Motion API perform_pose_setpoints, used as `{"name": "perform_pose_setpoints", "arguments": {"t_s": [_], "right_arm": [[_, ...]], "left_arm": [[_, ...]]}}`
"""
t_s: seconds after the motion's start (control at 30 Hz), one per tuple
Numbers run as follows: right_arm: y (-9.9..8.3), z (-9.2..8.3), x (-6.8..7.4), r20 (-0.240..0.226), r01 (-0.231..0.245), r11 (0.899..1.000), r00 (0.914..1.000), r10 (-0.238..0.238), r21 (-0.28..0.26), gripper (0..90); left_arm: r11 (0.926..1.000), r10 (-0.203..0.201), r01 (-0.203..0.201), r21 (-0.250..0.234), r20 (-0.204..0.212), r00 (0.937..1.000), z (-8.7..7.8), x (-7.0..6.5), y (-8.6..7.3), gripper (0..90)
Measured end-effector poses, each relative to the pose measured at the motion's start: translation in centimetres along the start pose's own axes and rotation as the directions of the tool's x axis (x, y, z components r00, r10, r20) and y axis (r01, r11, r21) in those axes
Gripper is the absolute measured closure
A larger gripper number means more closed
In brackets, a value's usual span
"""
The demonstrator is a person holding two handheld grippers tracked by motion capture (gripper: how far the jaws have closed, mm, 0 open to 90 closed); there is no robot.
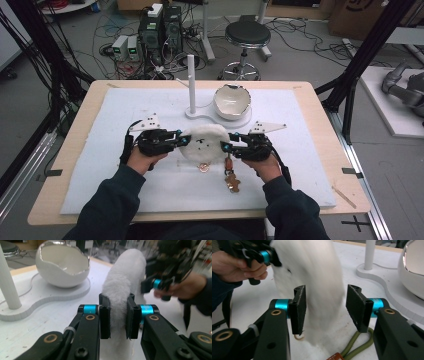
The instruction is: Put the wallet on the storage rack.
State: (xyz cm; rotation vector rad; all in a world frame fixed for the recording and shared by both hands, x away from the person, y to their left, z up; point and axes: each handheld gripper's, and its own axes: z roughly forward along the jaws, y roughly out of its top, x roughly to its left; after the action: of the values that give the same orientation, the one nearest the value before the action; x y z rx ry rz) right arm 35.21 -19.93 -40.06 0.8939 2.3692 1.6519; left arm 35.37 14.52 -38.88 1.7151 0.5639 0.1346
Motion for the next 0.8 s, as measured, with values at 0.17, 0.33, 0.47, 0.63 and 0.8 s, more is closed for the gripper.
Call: {"name": "perform_pose_setpoints", "arguments": {"t_s": [0.17,0.33,0.47,0.63,0.8], "right_arm": [[-0.1,0.3,0.1,-0.073,-0.011,1.000,0.9972,0.012,0.012,67.6],[0.1,-0.4,0.2,-0.049,0.012,0.999,0.9987,-0.013,-0.032,75.2],[0.3,-0.7,0.2,-0.026,0.024,0.998,0.9993,-0.025,-0.051,76.5],[0.9,-0.9,0.5,-0.016,0.074,0.996,0.9970,-0.075,-0.044,77.8],[2.1,-1.4,0.7,0.019,0.110,0.992,0.9939,-0.109,-0.059,77.8]], "left_arm": [[0.9998,-0.011,0.012,-0.018,0.025,0.9996,0.1,0.0,-0.2,77.0],[0.9991,-0.020,0.019,0.037,0.025,0.9995,0.5,0.0,-0.6,76.1],[0.9945,-0.029,0.027,0.102,0.018,0.9994,1.3,0.0,-1.0,75.3],[0.9909,-0.035,0.040,0.129,-0.039,0.9986,1.3,0.2,-1.1,59.3],[0.9925,-0.058,0.073,0.098,-0.148,0.9873,0.1,1.3,-0.9,40.6]]}}
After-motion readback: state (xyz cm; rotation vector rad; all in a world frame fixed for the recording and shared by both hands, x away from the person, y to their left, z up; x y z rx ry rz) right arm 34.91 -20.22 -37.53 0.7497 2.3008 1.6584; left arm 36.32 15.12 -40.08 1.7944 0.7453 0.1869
